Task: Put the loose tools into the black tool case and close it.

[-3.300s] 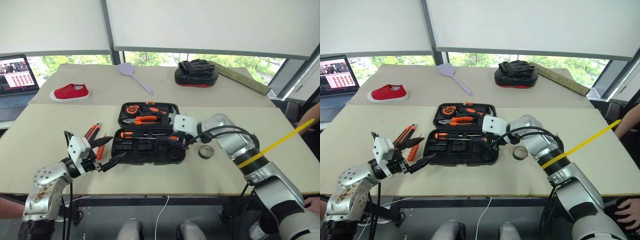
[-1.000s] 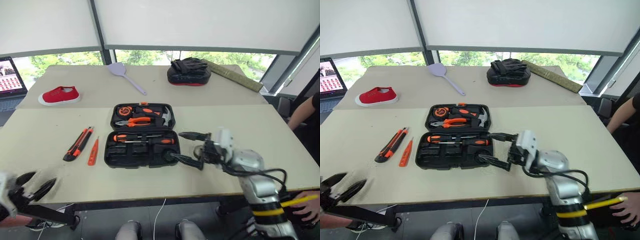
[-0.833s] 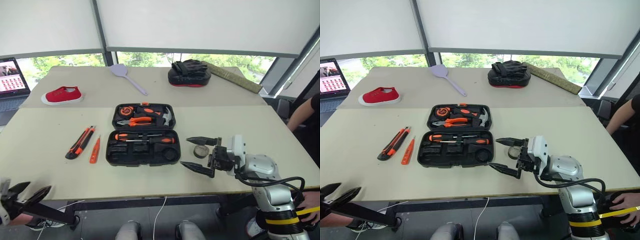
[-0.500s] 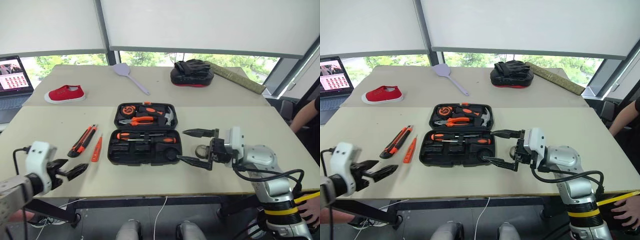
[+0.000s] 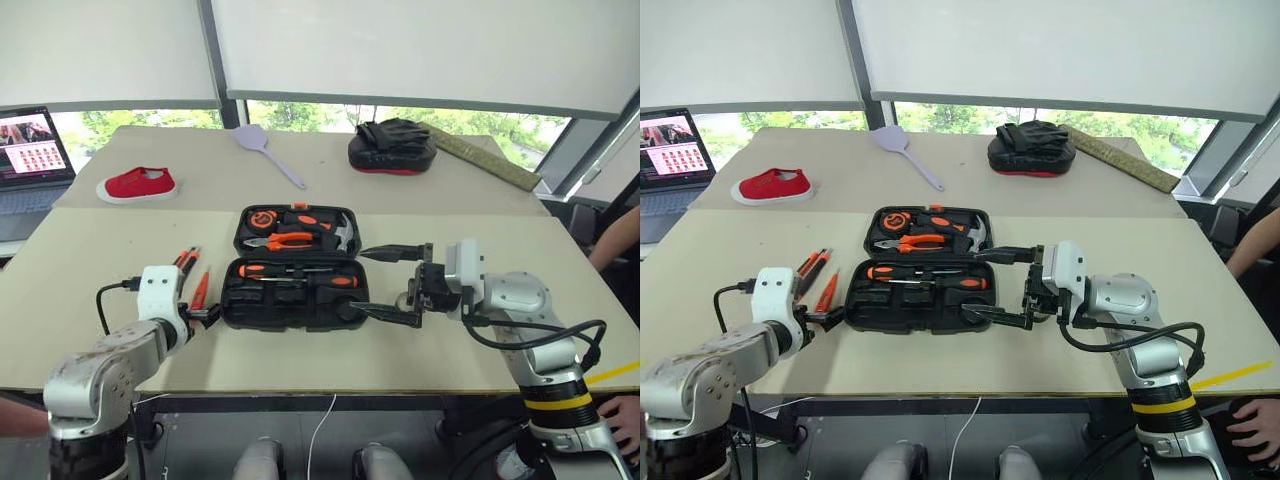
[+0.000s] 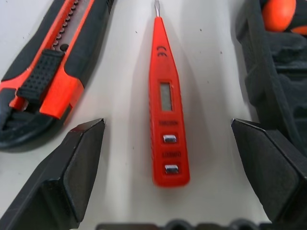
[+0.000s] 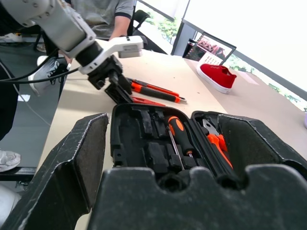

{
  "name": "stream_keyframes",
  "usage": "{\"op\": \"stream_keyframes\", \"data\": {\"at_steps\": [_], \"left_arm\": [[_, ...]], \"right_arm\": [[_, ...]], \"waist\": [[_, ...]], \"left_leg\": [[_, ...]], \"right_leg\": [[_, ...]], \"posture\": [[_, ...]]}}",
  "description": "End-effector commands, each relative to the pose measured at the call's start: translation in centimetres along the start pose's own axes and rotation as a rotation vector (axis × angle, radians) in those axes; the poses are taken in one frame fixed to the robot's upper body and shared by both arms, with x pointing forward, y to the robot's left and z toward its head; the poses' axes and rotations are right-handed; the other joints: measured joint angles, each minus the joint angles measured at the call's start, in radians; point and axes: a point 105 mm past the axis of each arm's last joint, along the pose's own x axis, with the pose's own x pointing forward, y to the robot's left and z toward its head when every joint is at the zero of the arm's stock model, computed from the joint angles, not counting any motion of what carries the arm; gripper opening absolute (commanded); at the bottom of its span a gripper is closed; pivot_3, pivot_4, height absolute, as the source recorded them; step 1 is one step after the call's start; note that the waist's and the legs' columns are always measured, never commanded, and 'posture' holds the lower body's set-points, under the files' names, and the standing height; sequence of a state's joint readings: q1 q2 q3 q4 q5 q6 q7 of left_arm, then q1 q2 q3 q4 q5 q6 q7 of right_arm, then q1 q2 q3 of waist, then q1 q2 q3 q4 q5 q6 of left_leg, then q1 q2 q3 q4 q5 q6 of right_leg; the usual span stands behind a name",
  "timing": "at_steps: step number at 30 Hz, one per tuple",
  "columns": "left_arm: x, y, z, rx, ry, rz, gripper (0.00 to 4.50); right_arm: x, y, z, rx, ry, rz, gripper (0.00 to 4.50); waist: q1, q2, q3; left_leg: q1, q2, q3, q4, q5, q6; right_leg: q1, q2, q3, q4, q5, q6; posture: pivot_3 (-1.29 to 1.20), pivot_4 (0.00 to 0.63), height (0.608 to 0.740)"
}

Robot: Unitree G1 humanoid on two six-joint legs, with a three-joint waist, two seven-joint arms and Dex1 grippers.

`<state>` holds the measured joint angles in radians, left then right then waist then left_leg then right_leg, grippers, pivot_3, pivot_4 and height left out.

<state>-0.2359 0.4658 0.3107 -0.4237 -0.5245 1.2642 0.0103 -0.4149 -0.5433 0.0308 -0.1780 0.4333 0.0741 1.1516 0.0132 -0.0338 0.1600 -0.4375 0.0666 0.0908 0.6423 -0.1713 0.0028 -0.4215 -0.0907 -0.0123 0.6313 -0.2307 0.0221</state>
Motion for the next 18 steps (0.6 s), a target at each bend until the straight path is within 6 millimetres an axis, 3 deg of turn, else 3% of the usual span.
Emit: {"op": "stream_keyframes", "data": {"at_steps": [1,8,10,15,18], "left_arm": [[1.3,-0.1,-0.1,-0.017,0.013,-0.001,3.39],[1.8,0.2,-0.8,-0.005,0.041,-0.023,0.58],[1.3,0.5,-0.5,0.023,0.003,-0.029,0.45],[-0.9,0.6,3.6,0.166,-0.216,-0.071,0.45],[-2.8,-0.8,6.3,0.272,-0.362,-0.248,0.45]], "right_arm": [[0.0,-0.1,1.0,-0.029,-0.010,0.004,4.50],[0.0,0.2,1.1,-0.017,0.002,0.015,4.50],[-0.1,0.2,1.2,-0.018,0.003,0.015,4.50],[-0.5,0.1,2.1,-0.014,-0.016,0.000,4.50],[-0.8,-0.1,2.0,-0.006,0.010,-0.004,4.50]], "waist": [[0.001,0.000,0.000],[0.003,0.000,0.000],[0.003,0.001,0.000],[-0.001,0.000,0.000],[0.000,-0.001,0.000]], "left_leg": [[0.000,0.000,0.000,0.000,0.000,0.000],[0.000,0.000,0.000,0.000,0.001,0.000],[0.000,0.000,0.000,0.000,0.001,0.000],[-0.001,0.000,0.000,0.000,0.001,0.000],[-0.003,0.001,0.000,0.000,0.001,-0.001]], "right_leg": [[0.000,0.000,0.000,0.000,0.001,0.000],[0.000,0.000,0.000,0.000,0.002,-0.001],[0.000,-0.001,0.000,0.000,0.002,-0.001],[-0.001,-0.001,0.000,-0.001,0.002,-0.001],[-0.003,0.000,0.000,-0.001,0.002,-0.001]], "posture": [[0.00,0.150,0.740],[0.00,0.150,0.740],[0.00,0.150,0.740],[0.00,0.150,0.740],[0.00,0.150,0.740]]}}
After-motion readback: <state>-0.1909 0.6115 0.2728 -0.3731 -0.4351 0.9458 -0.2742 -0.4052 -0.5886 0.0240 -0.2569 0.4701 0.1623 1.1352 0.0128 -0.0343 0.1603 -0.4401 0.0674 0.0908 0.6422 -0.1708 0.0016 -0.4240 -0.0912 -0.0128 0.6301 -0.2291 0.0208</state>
